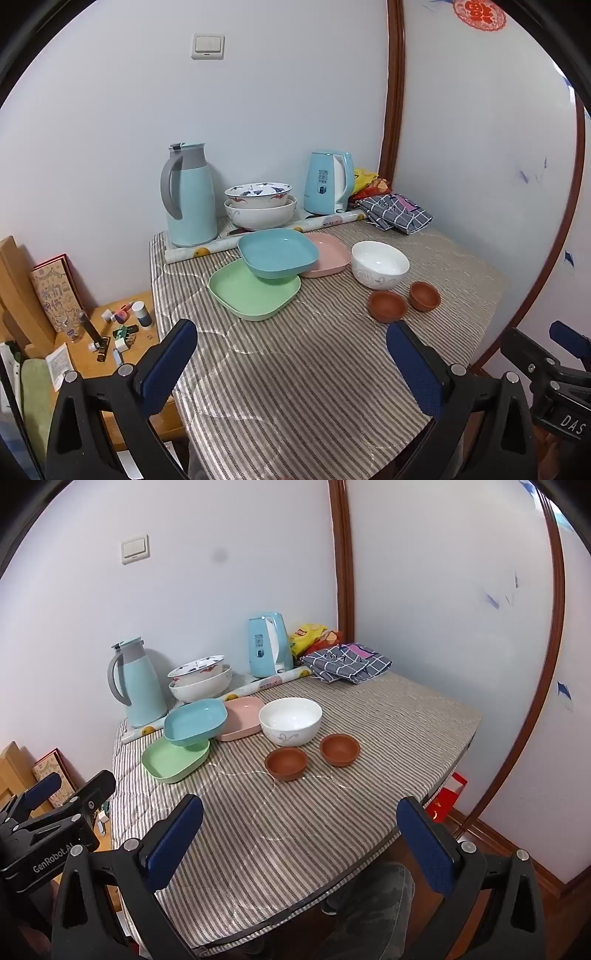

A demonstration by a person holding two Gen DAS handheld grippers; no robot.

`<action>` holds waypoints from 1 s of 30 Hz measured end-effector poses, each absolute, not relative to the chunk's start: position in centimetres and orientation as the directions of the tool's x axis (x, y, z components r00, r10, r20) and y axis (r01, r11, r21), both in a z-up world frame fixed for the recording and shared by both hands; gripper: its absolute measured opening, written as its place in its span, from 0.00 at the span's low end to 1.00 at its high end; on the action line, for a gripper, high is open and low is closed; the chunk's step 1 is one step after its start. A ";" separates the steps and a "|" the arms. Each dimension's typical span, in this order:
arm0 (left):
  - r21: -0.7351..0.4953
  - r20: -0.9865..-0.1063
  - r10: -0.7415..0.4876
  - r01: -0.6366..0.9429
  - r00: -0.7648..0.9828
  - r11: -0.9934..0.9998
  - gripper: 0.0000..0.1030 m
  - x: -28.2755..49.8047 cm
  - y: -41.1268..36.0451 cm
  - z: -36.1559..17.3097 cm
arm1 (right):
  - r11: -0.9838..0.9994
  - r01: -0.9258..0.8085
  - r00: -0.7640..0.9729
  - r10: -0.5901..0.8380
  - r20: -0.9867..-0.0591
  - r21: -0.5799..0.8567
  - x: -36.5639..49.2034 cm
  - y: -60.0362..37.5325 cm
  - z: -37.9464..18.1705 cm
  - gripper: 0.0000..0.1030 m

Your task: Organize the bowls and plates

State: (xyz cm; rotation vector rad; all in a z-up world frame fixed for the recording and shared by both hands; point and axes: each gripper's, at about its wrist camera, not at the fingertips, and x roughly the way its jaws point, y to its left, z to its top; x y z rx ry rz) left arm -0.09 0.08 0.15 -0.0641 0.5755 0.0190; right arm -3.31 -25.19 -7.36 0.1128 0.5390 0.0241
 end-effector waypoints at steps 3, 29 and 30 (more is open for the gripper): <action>-0.059 -0.545 0.000 -0.038 0.839 0.998 1.00 0.0 0.0 -0.2 | 0.993 0.004 0.861 0.056 -0.506 0.117 -3.4 -25.3 -7.3 1.00; -0.048 -0.528 0.008 -0.039 0.849 0.998 1.00 -0.6 0.2 0.9 | 0.992 -0.005 0.861 0.067 -0.504 0.124 -3.7 -24.9 -6.6 1.00; -0.047 -0.527 0.010 -0.041 0.850 0.998 1.00 -0.6 0.2 0.9 | 0.992 -0.006 0.861 0.068 -0.504 0.124 -3.7 -24.9 -6.6 1.00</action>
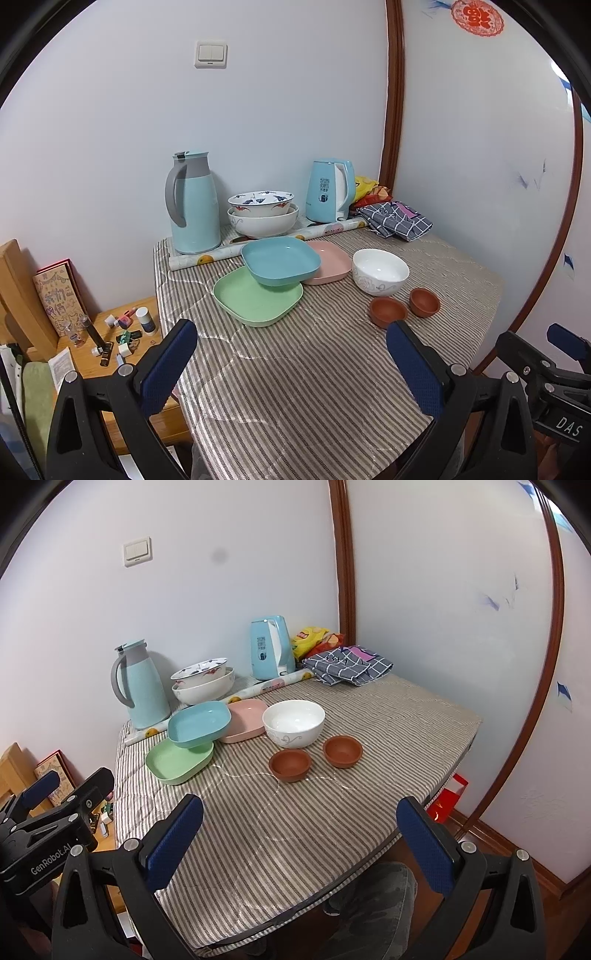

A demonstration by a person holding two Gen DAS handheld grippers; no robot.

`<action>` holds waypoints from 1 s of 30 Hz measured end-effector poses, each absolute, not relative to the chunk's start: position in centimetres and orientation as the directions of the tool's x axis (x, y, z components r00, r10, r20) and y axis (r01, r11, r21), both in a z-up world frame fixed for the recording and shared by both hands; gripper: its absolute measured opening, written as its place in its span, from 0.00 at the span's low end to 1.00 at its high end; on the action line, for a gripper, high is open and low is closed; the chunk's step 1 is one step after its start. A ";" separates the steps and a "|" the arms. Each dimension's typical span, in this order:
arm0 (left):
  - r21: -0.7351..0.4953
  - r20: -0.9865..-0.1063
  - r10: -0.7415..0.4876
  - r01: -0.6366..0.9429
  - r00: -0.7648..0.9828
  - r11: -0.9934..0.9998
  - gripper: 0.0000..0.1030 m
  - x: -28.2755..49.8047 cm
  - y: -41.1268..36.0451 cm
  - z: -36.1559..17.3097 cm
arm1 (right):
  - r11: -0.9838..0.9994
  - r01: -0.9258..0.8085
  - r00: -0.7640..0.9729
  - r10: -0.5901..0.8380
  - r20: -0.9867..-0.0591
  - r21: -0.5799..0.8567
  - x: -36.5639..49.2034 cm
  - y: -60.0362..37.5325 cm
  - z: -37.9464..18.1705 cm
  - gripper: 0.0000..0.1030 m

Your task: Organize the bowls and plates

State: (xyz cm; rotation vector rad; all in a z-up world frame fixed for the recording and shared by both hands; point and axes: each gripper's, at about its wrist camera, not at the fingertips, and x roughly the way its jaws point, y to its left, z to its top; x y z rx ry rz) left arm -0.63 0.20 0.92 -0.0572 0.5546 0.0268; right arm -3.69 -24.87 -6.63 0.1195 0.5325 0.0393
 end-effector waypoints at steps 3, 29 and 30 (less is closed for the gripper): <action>-0.045 -0.524 0.014 -0.044 0.851 0.998 1.00 -0.9 0.1 0.8 | 0.993 -0.009 0.861 0.068 -0.504 0.119 -3.7 -24.8 -6.5 1.00; -0.041 -0.520 0.019 -0.047 0.854 0.998 1.00 -0.9 0.5 1.1 | 0.992 -0.006 0.865 0.066 -0.497 0.122 -3.9 -24.7 -6.5 1.00; -0.042 -0.520 0.018 -0.047 0.854 0.998 1.00 -0.9 0.6 1.1 | 0.992 -0.006 0.865 0.067 -0.497 0.123 -3.9 -24.7 -6.5 1.00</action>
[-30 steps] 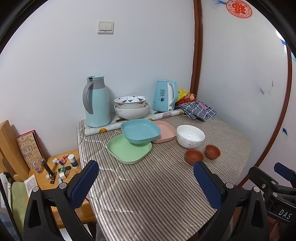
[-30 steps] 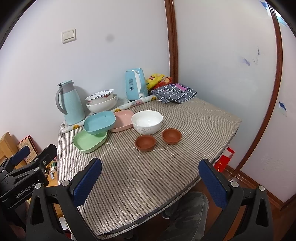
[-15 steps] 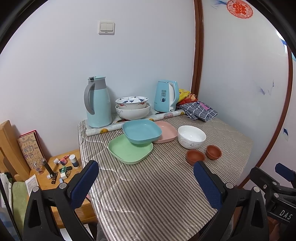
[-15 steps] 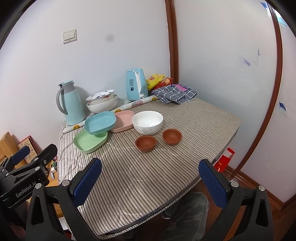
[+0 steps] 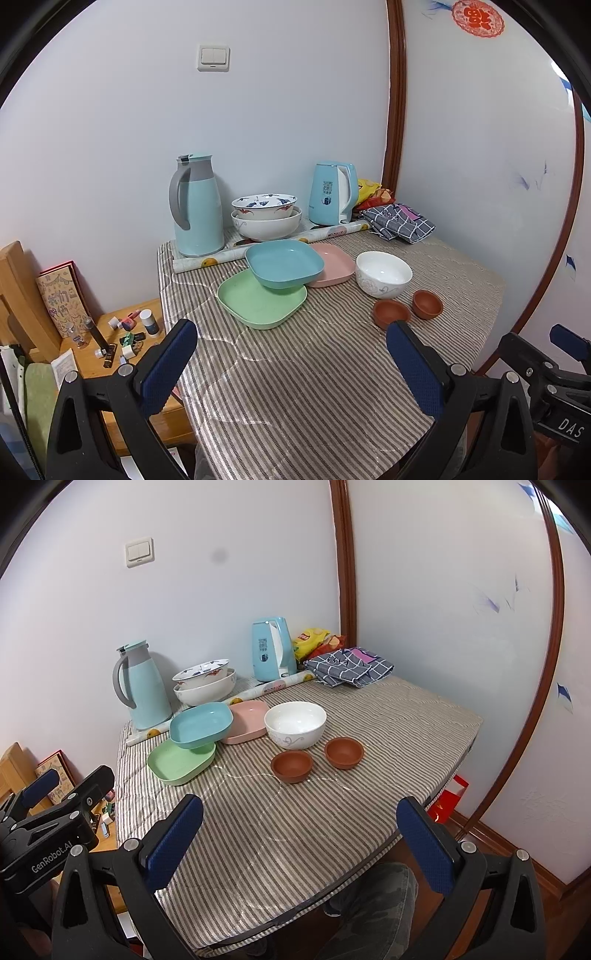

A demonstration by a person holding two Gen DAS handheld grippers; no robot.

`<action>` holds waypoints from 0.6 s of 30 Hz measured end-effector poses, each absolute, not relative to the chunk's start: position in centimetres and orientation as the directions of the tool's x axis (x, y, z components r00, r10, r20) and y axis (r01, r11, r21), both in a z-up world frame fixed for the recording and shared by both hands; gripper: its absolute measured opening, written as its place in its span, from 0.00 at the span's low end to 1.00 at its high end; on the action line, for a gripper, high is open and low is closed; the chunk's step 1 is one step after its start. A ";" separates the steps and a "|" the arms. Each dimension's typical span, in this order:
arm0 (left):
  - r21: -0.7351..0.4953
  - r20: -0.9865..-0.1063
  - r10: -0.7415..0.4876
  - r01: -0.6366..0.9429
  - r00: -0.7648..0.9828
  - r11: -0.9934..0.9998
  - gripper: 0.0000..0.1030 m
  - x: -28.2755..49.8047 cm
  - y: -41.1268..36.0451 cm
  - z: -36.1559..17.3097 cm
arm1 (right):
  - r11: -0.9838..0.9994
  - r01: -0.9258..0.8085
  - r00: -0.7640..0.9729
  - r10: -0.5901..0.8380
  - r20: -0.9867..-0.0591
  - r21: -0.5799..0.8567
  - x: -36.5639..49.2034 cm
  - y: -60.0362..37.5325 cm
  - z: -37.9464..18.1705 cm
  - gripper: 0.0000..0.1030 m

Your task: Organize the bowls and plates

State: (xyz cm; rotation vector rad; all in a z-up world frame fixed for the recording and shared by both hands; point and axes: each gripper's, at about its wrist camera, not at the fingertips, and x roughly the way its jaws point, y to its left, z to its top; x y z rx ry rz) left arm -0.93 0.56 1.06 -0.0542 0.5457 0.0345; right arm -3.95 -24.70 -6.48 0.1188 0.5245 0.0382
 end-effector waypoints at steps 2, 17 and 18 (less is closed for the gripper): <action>-0.044 -0.519 0.018 -0.048 0.855 0.998 1.00 -0.9 0.6 1.0 | 0.992 -0.006 0.866 0.068 -0.496 0.124 -3.9 -24.7 -6.5 1.00; -0.047 -0.514 0.023 -0.055 0.858 0.997 1.00 -1.1 1.0 1.1 | 0.992 -0.009 0.866 0.070 -0.494 0.125 -4.0 -24.6 -6.1 1.00; -0.048 -0.513 0.021 -0.053 0.858 0.997 1.00 -1.2 1.0 1.1 | 0.992 -0.010 0.867 0.071 -0.494 0.125 -4.0 -24.6 -6.1 1.00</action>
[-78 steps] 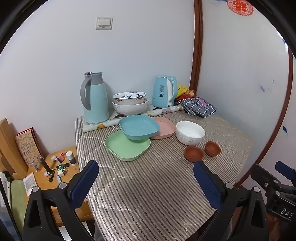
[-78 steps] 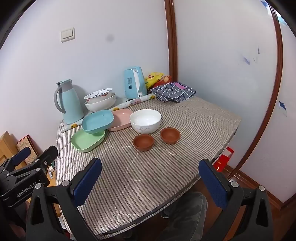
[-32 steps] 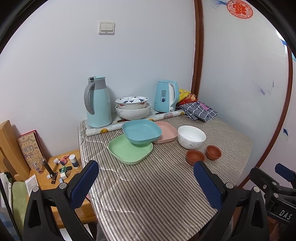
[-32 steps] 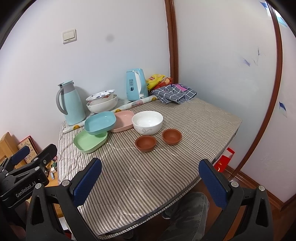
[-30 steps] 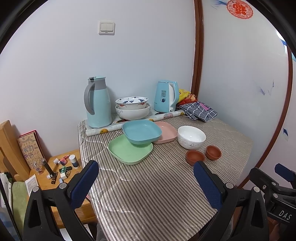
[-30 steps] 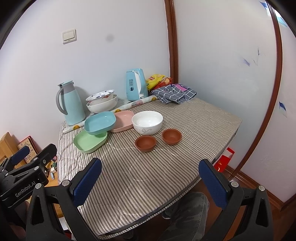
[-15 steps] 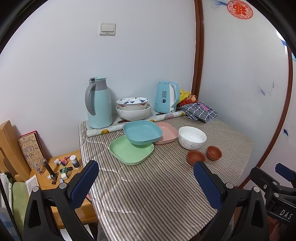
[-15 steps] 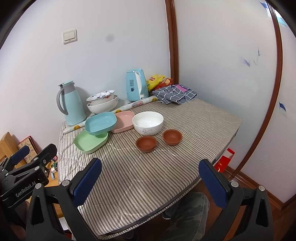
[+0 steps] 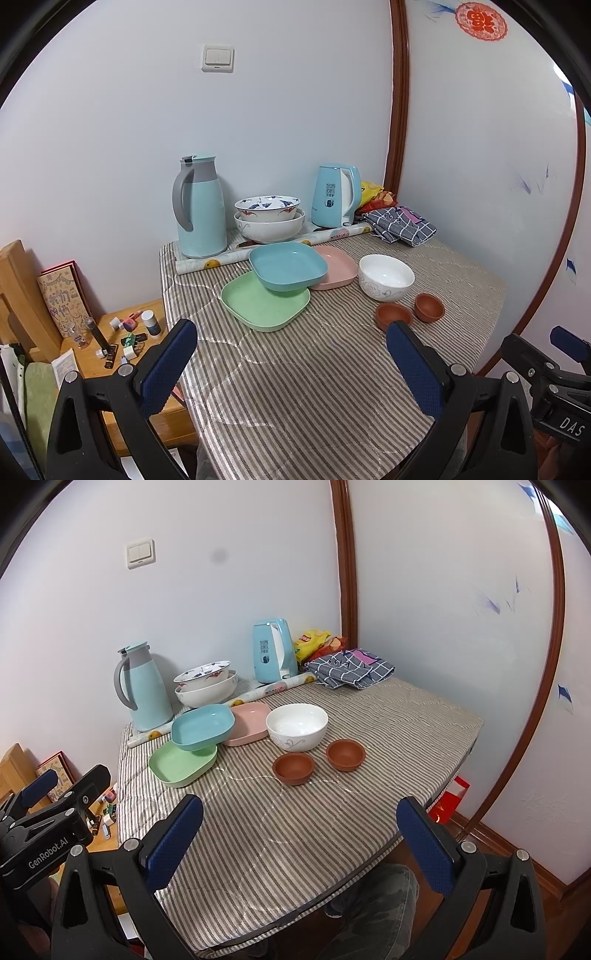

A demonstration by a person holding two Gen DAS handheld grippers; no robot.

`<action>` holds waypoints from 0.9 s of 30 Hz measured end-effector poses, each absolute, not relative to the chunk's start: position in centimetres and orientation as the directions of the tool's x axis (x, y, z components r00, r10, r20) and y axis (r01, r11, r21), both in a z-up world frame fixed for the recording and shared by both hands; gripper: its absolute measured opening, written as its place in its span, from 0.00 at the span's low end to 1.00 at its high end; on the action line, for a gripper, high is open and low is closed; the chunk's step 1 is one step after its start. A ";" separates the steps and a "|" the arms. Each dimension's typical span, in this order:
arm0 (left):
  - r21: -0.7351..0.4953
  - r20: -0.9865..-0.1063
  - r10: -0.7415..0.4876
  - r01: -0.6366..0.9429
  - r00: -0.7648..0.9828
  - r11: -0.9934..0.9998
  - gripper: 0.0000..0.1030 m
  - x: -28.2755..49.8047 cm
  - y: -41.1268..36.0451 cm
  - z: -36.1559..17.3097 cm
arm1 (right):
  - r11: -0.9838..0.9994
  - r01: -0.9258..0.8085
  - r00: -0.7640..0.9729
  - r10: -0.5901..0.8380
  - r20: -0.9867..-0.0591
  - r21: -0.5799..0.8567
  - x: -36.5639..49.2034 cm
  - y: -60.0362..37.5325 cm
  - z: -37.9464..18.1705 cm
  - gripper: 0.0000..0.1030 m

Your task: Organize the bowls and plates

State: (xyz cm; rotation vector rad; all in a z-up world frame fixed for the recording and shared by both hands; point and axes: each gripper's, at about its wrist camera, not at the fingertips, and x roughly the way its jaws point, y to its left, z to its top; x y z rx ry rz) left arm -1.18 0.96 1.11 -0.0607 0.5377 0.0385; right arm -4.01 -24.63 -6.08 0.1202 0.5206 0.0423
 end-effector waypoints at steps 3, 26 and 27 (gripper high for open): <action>-0.047 -0.508 0.019 -0.050 0.861 0.998 1.00 -1.2 0.8 1.1 | 0.993 -0.011 0.867 0.070 -0.493 0.121 -3.9 -24.6 -6.0 1.00; -0.057 -0.522 0.007 -0.043 0.853 0.997 1.00 -0.6 0.8 0.8 | 0.992 -0.011 0.864 0.071 -0.498 0.123 -3.5 -24.3 -6.4 1.00; -0.059 -0.526 0.005 -0.042 0.850 0.997 1.00 -0.3 0.9 0.7 | 0.992 -0.011 0.864 0.072 -0.499 0.123 -3.4 -24.3 -6.4 1.00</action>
